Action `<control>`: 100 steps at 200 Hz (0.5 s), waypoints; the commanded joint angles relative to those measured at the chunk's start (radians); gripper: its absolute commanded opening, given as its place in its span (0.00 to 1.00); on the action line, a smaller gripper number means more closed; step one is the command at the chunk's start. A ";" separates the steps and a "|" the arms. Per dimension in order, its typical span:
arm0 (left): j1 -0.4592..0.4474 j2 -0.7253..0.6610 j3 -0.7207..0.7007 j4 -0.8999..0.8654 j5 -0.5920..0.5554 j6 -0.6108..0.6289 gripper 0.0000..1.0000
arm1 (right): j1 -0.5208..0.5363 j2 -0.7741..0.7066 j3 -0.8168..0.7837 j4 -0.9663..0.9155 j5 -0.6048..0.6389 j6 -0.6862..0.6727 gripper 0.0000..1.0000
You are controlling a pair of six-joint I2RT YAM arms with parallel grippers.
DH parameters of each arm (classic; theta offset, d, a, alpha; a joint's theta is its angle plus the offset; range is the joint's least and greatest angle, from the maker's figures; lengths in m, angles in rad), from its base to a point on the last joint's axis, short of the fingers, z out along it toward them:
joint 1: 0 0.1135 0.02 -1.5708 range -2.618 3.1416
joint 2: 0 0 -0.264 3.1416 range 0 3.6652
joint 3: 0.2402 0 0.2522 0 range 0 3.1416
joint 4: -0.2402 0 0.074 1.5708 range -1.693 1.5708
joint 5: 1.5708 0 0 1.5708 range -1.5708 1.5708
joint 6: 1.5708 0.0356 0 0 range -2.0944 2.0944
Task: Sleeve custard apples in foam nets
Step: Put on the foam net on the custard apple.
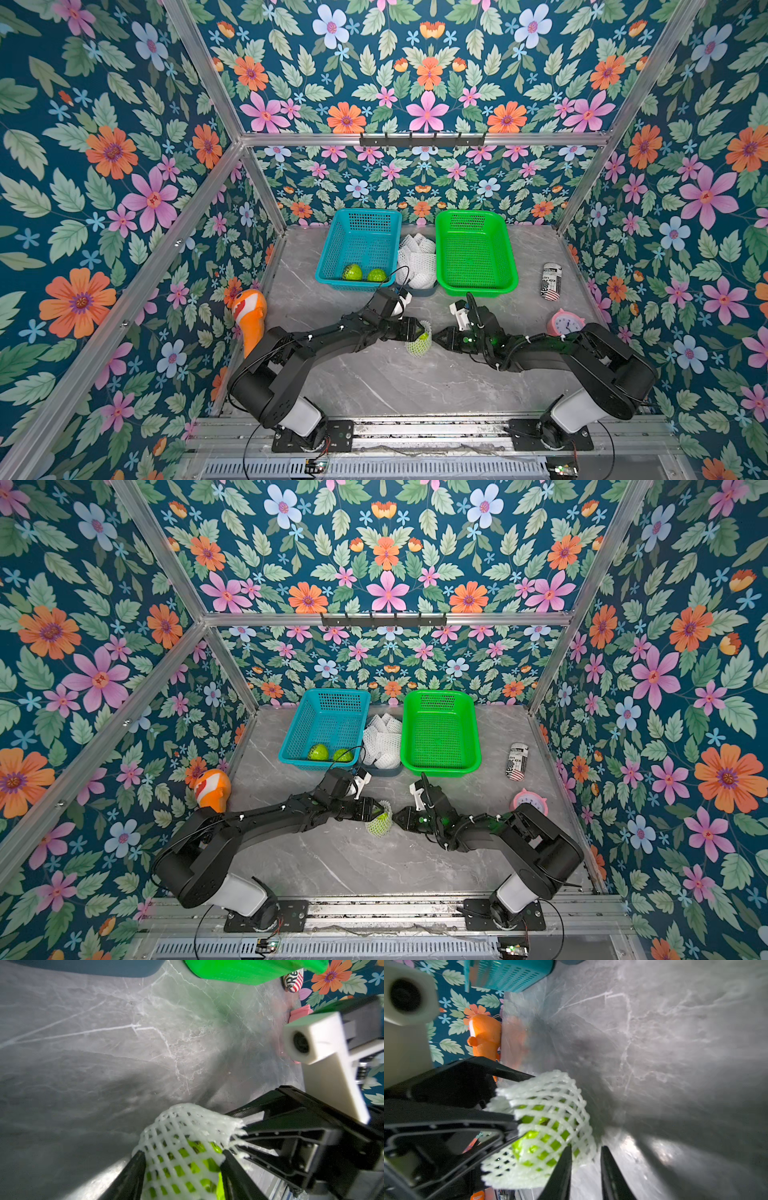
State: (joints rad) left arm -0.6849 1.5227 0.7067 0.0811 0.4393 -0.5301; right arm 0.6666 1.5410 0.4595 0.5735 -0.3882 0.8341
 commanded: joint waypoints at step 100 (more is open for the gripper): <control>0.001 -0.008 -0.010 0.019 -0.014 -0.013 0.60 | 0.034 -0.015 -0.007 0.078 -0.067 0.019 0.34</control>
State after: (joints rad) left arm -0.6849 1.5200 0.6979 0.0906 0.4358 -0.5442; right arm 0.6918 1.5150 0.4393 0.6056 -0.4271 0.8452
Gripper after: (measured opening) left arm 0.597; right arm 0.343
